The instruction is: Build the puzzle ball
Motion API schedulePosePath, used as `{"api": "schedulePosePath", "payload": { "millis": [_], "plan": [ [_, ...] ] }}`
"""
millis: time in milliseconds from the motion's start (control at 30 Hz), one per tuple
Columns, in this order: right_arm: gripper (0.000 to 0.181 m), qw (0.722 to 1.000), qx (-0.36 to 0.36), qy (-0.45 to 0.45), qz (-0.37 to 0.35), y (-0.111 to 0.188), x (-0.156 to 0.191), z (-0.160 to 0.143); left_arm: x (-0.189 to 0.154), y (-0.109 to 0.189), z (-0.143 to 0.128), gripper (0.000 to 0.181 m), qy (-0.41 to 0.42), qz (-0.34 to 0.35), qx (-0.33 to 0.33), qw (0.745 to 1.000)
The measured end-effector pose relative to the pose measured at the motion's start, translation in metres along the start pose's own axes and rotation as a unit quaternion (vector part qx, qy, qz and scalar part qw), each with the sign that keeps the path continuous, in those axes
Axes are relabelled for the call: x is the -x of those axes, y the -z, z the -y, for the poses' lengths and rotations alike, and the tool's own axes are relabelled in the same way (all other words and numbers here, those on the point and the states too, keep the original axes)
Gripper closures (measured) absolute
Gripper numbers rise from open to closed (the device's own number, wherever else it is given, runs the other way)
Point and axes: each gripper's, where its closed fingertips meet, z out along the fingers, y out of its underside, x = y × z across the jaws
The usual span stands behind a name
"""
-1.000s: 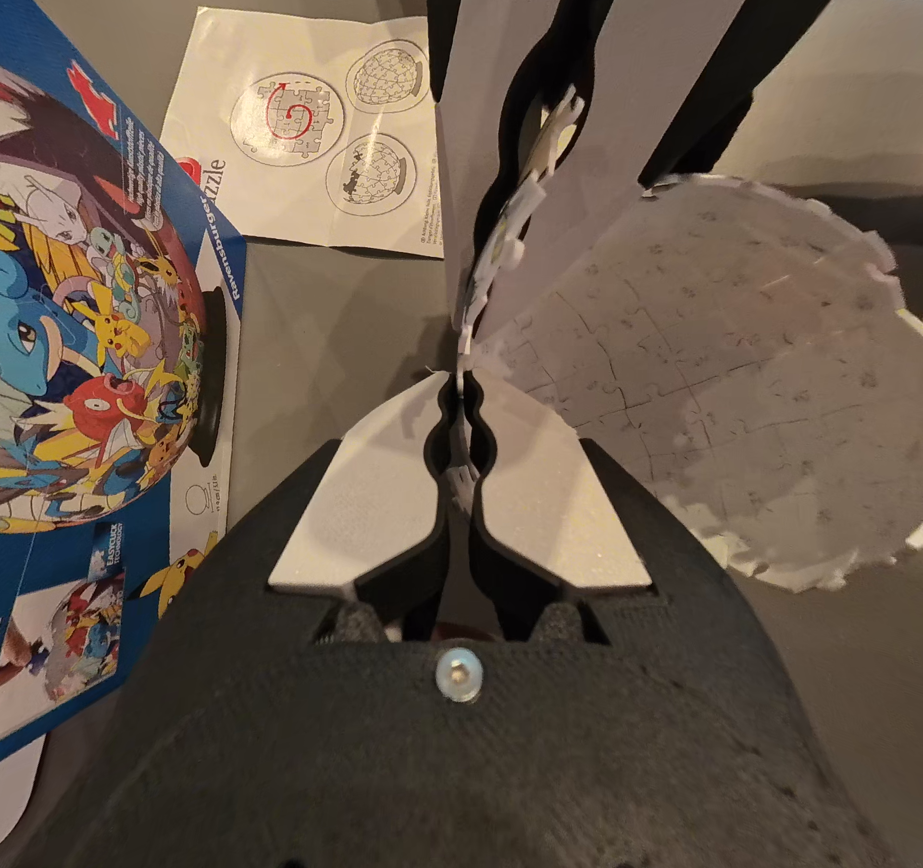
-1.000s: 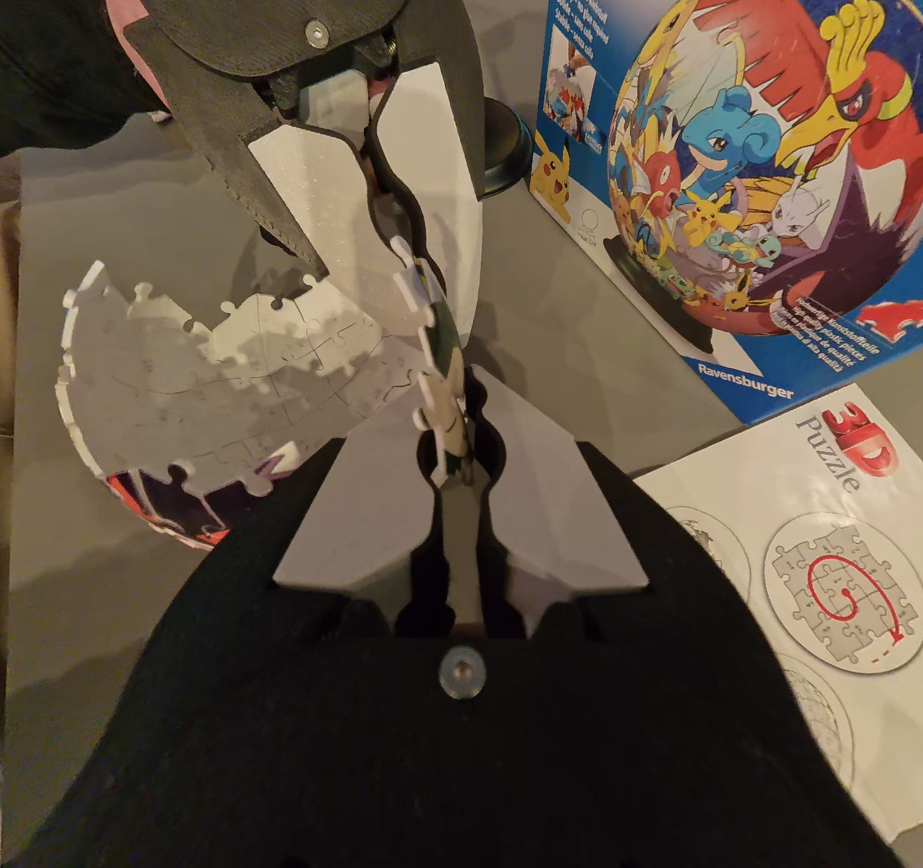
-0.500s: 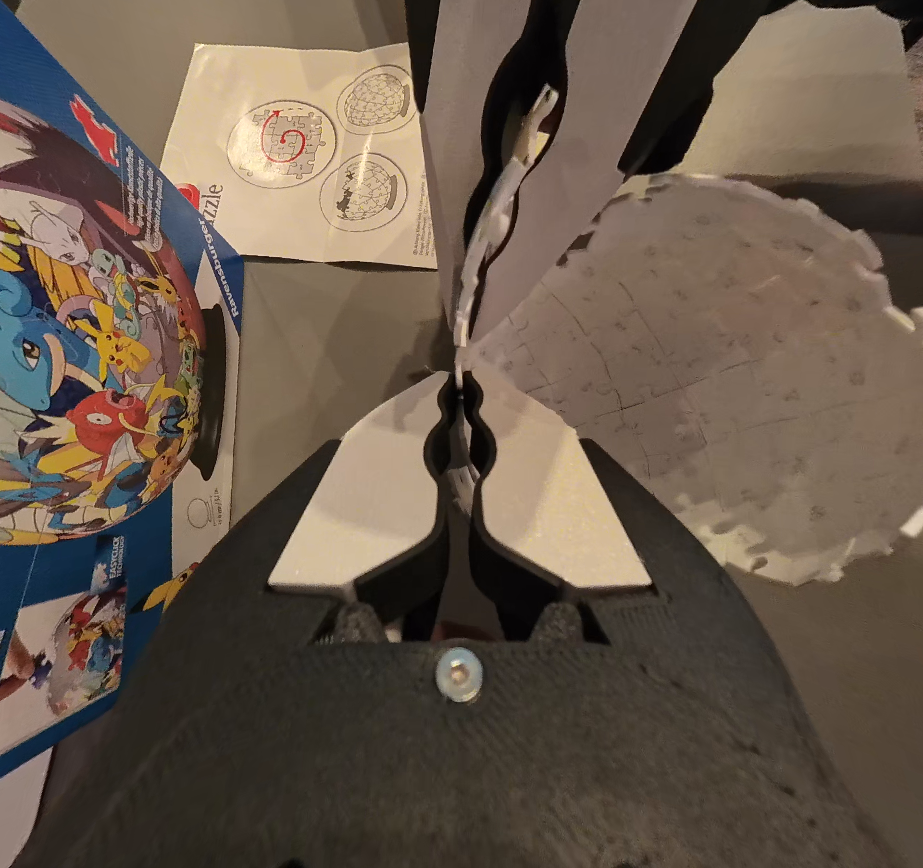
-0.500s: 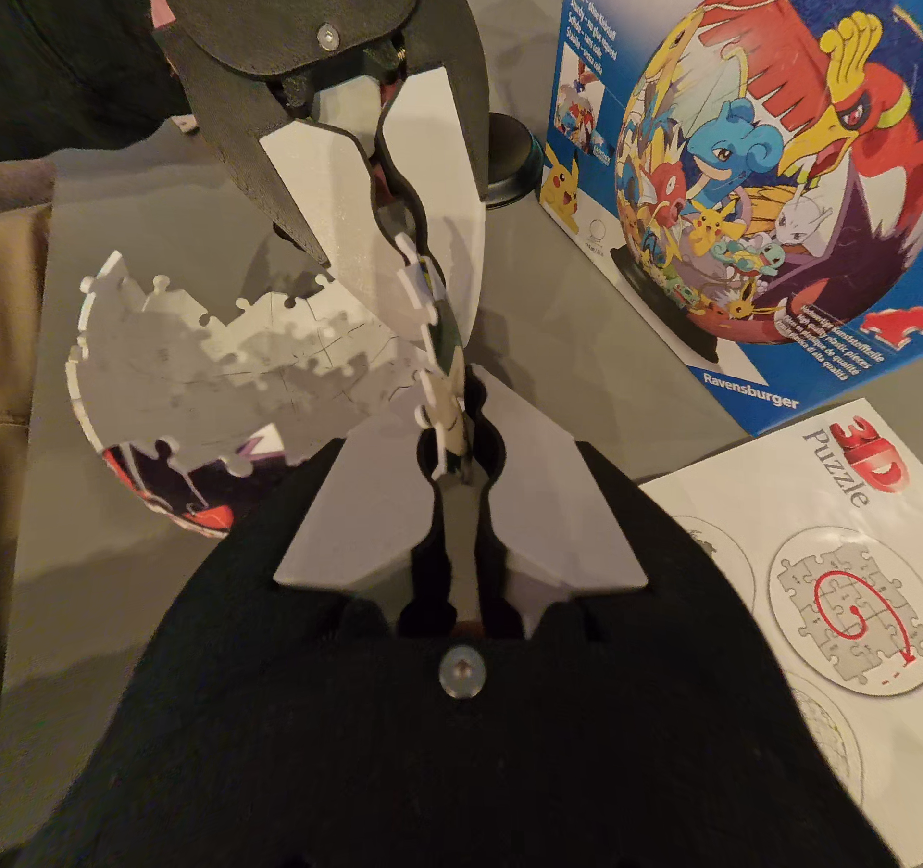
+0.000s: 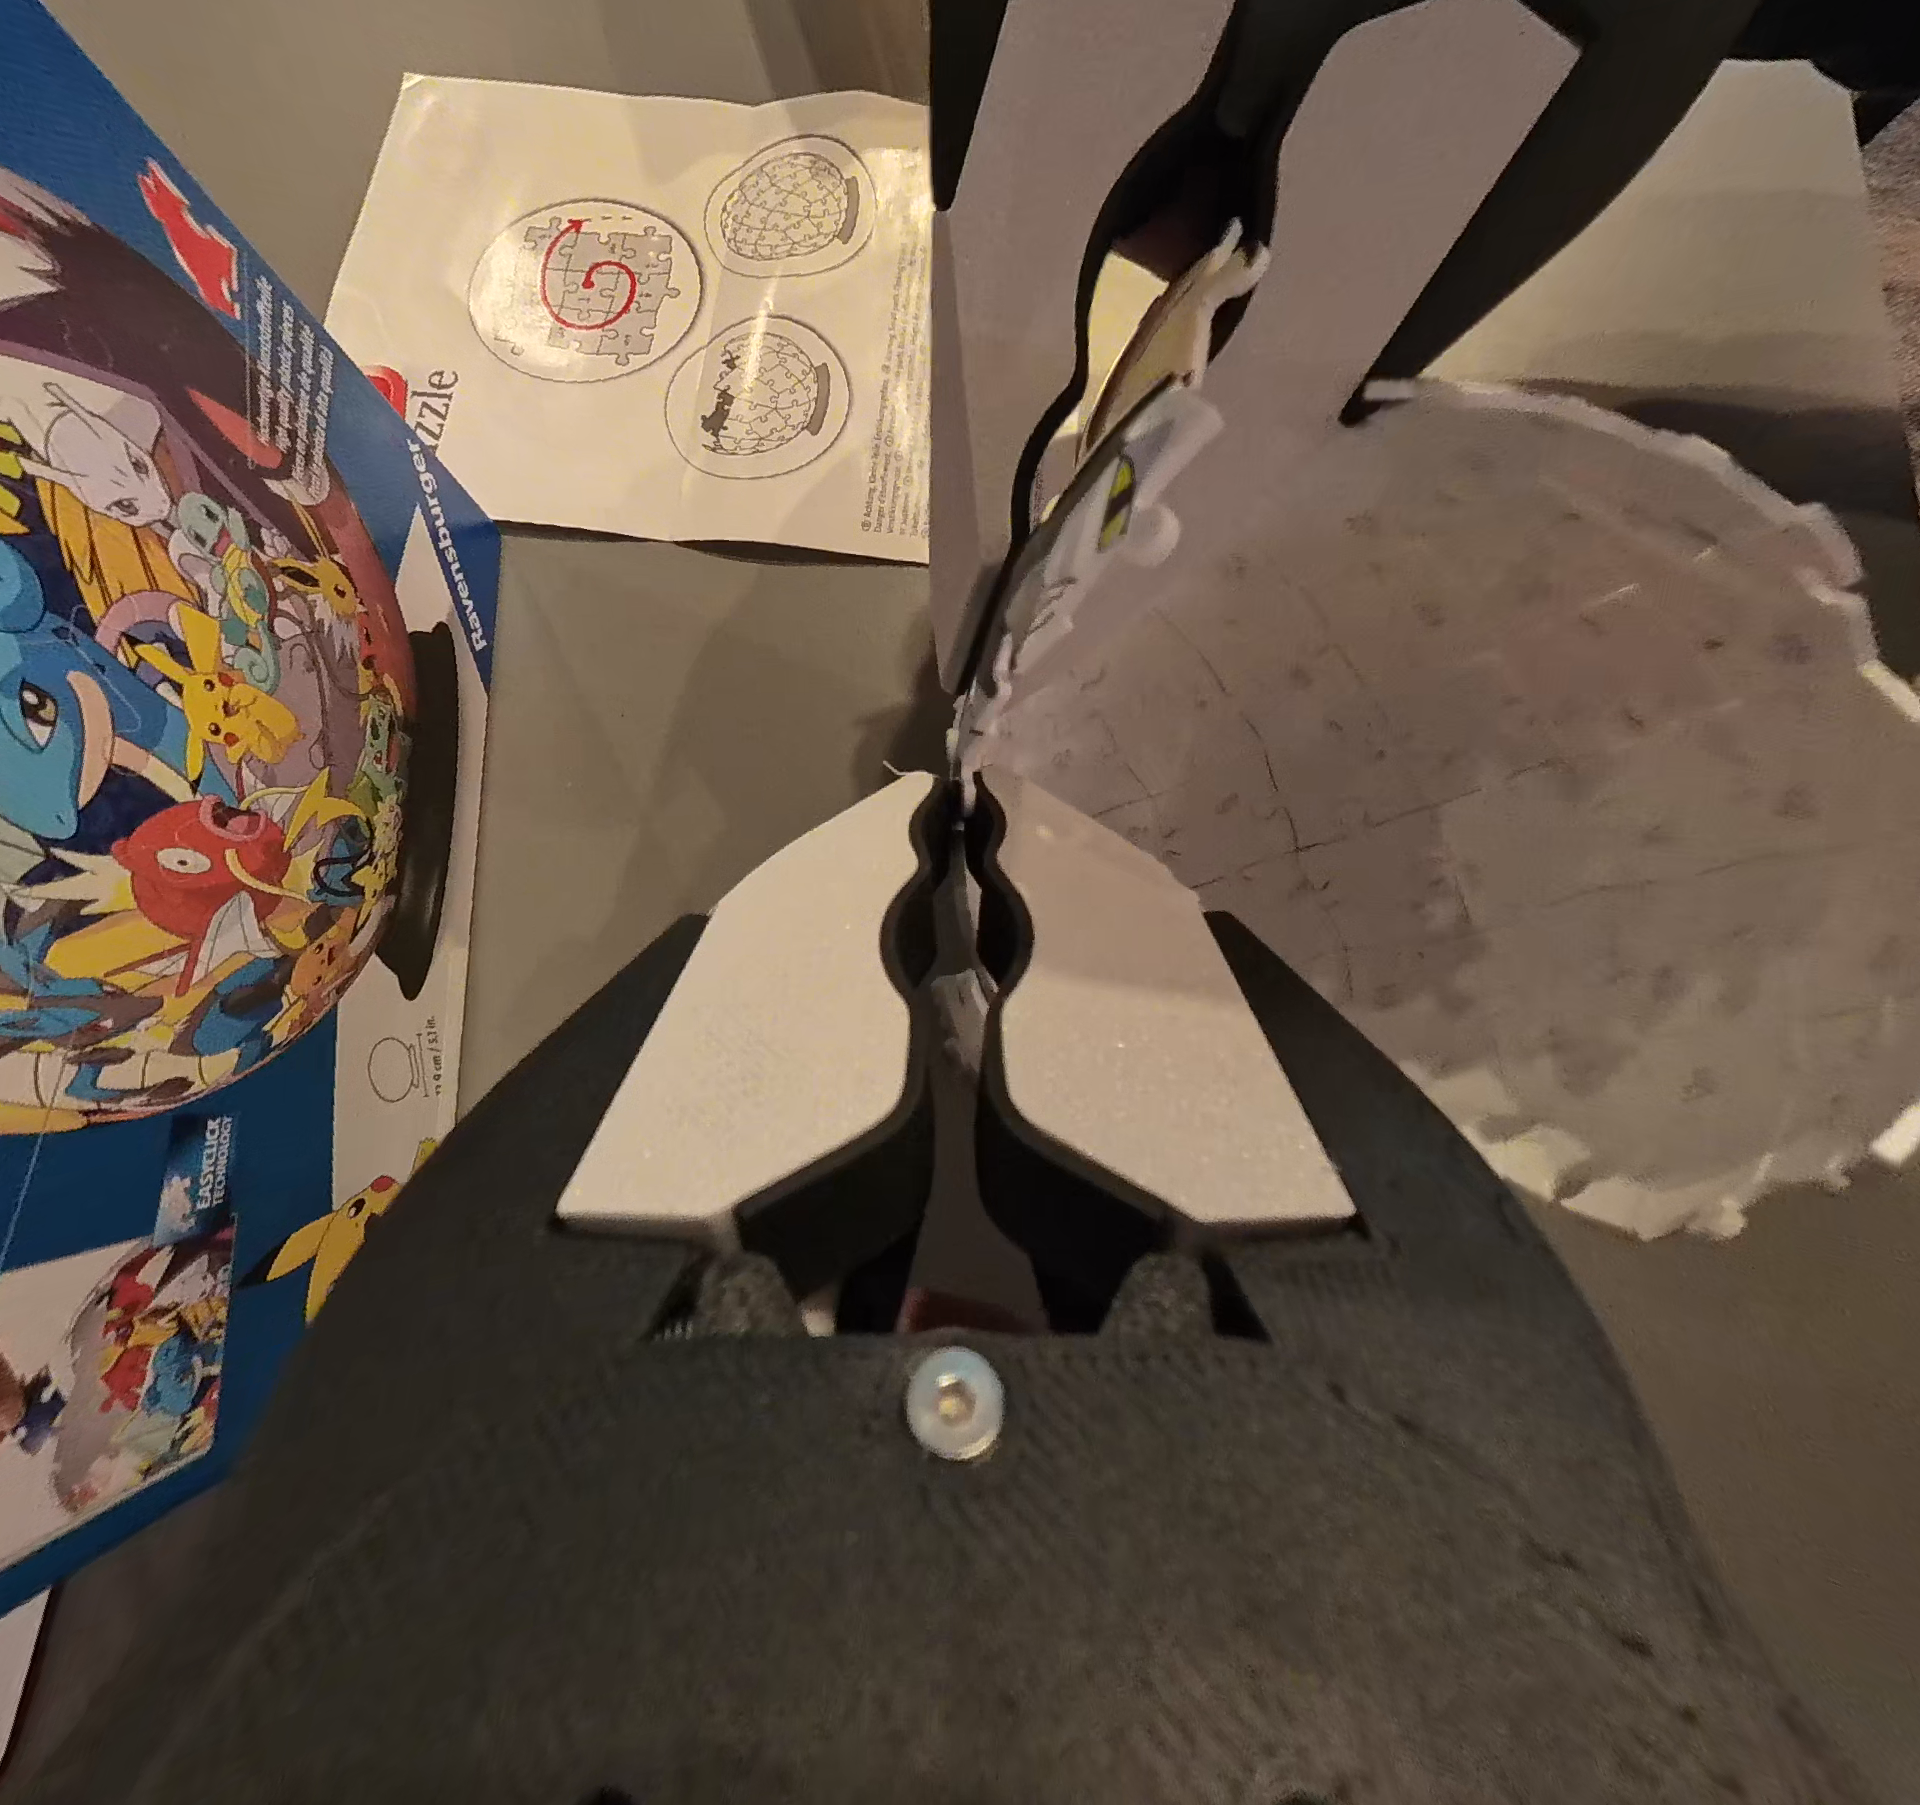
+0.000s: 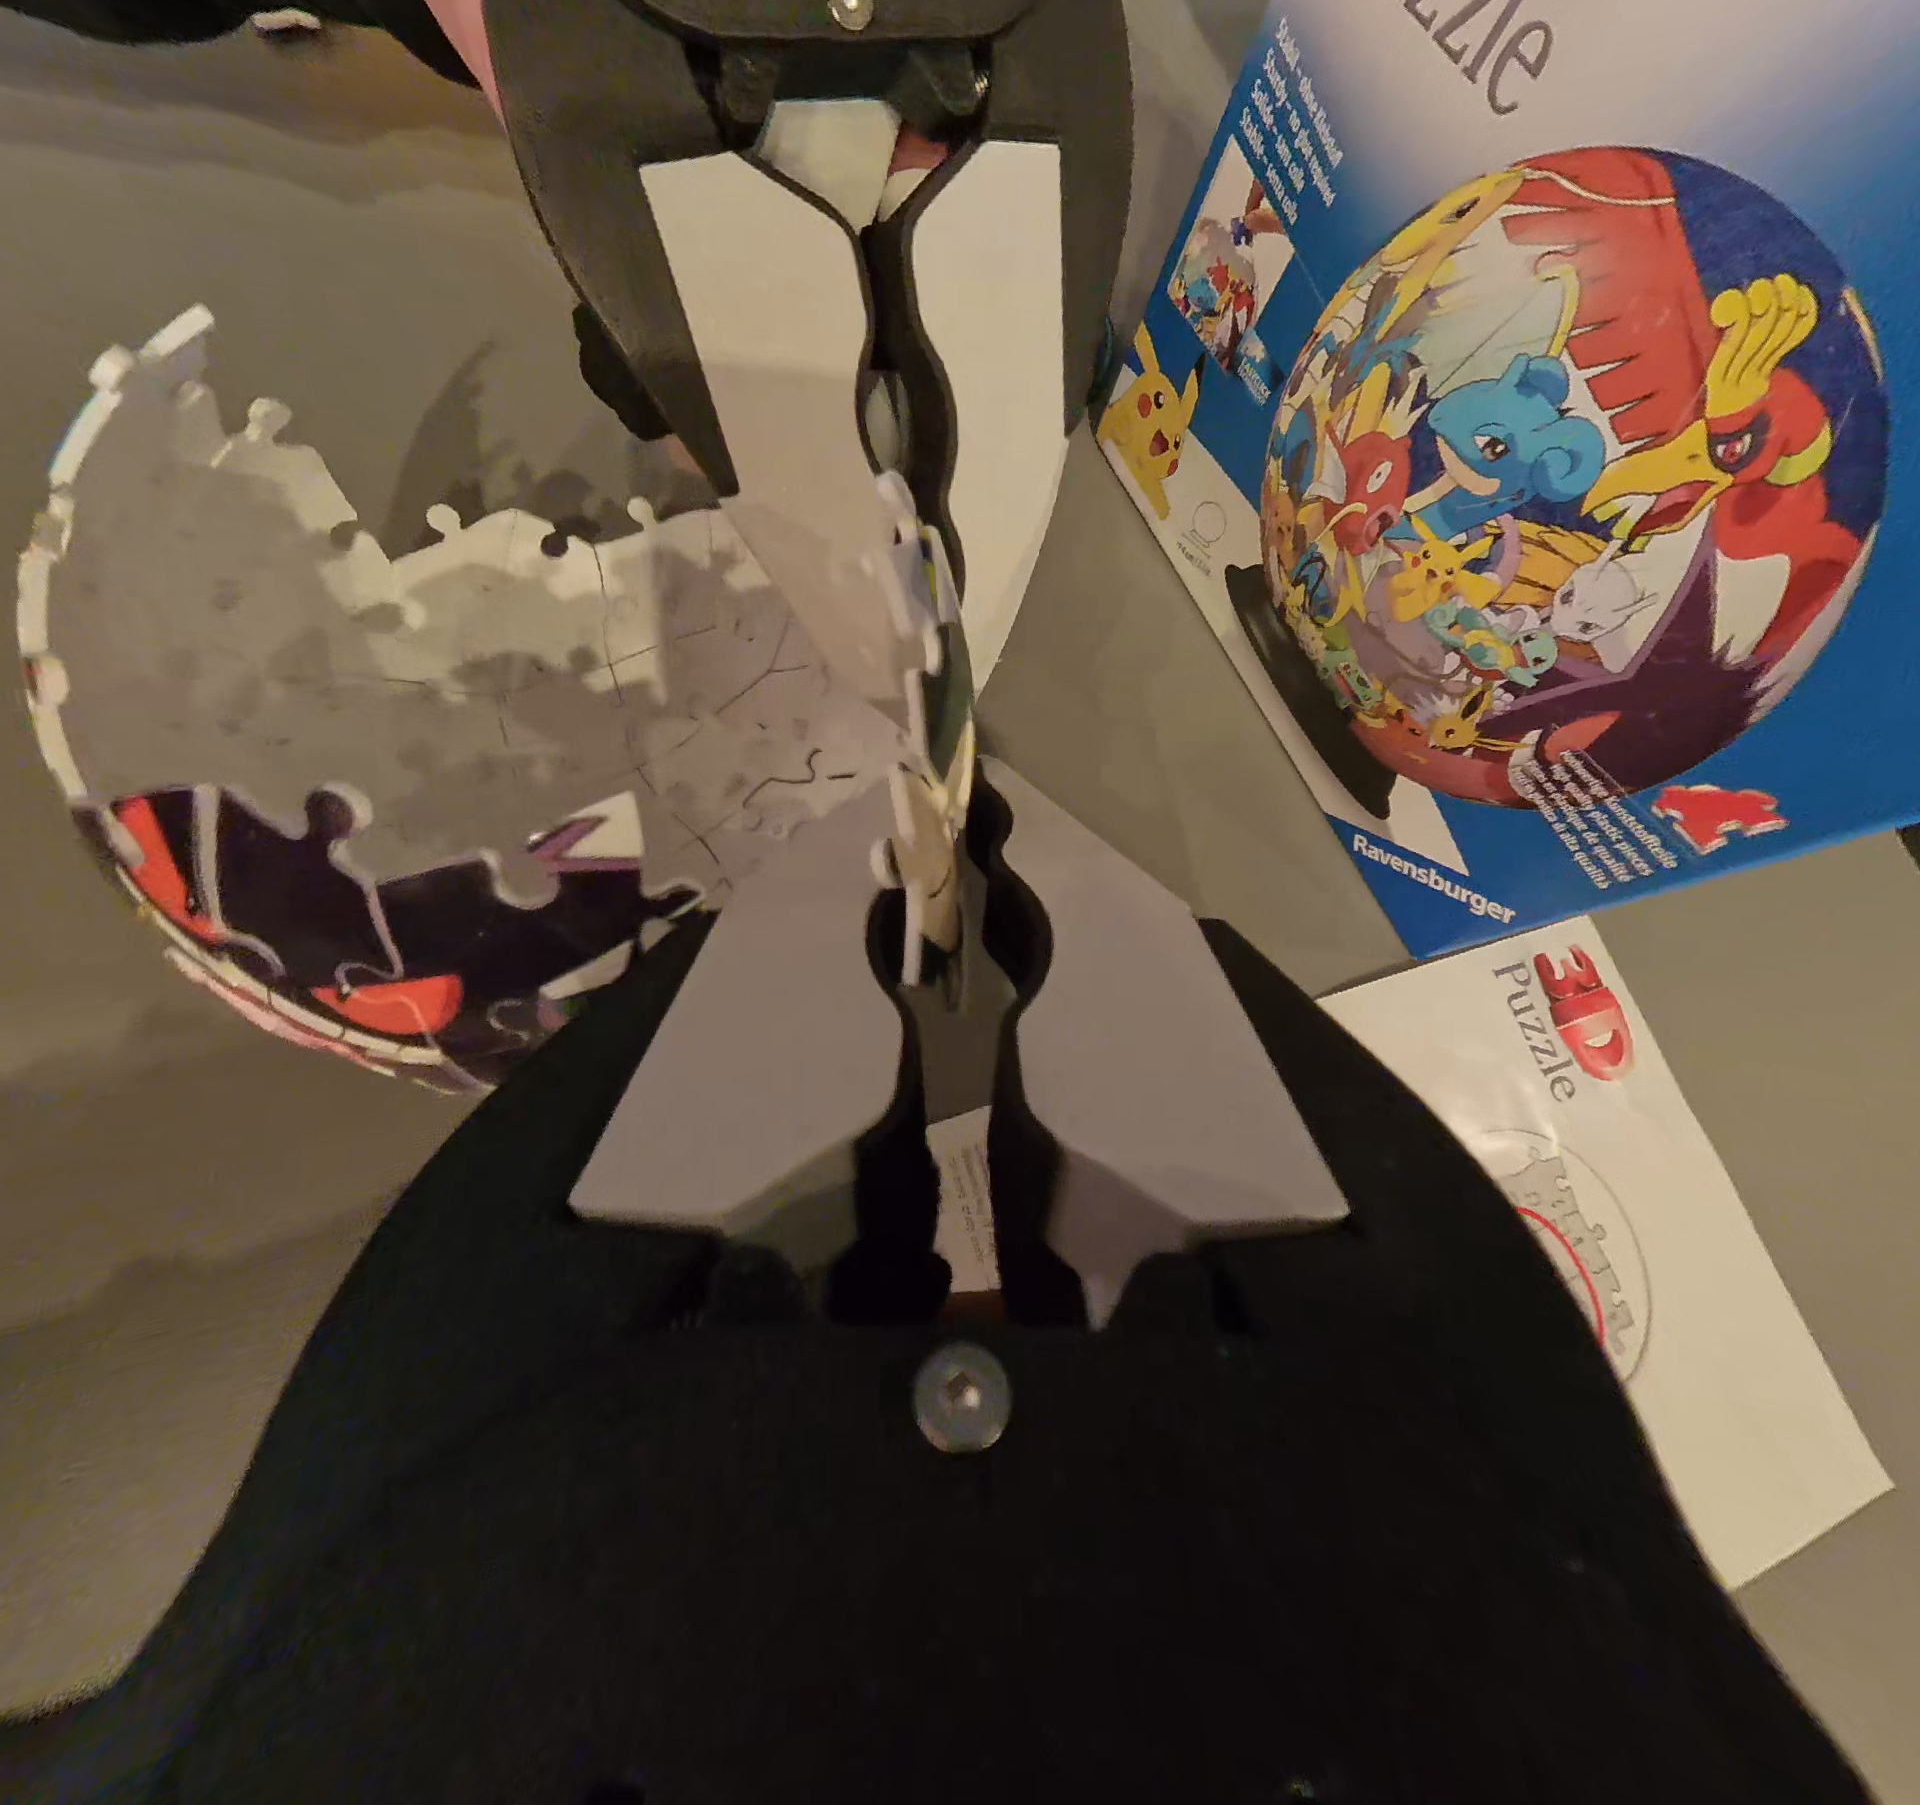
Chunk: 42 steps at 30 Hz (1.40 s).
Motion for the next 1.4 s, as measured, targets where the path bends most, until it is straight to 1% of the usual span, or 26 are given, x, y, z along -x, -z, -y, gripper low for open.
{"api": "schedulePosePath", "payload": {
  "millis": [367,467,567,833,1133,1400],
  "plan": [
    [0.181,1.0,-0.016,-0.015,0.011,0.001,0.001,0.0,-0.001,0.0,0.001,0.177,-0.005,-0.009,-0.009,1.0],
    [0.181,1.0,-0.02,-0.019,0.012,0.001,0.001,0.002,-0.003,-0.001,0.009,0.171,-0.001,-0.014,-0.029,0.999],
    [0.181,1.0,-0.016,-0.022,0.013,0.0,0.001,0.0,0.0,-0.004,0.008,0.176,-0.01,-0.003,-0.02,1.0],
    [0.18,0.999,-0.018,-0.036,0.018,0.0,0.0,-0.001,-0.001,-0.005,0.008,0.177,-0.023,-0.004,-0.023,0.999],
    [0.179,0.999,-0.013,-0.041,0.005,0.005,-0.005,-0.002,0.002,-0.004,0.009,0.178,-0.027,0.002,-0.027,0.999],
    [0.18,0.997,-0.025,-0.071,0.018,0.005,-0.005,-0.004,0.002,-0.004,0.007,0.178,-0.031,0.013,-0.029,0.999]
  ]
}}
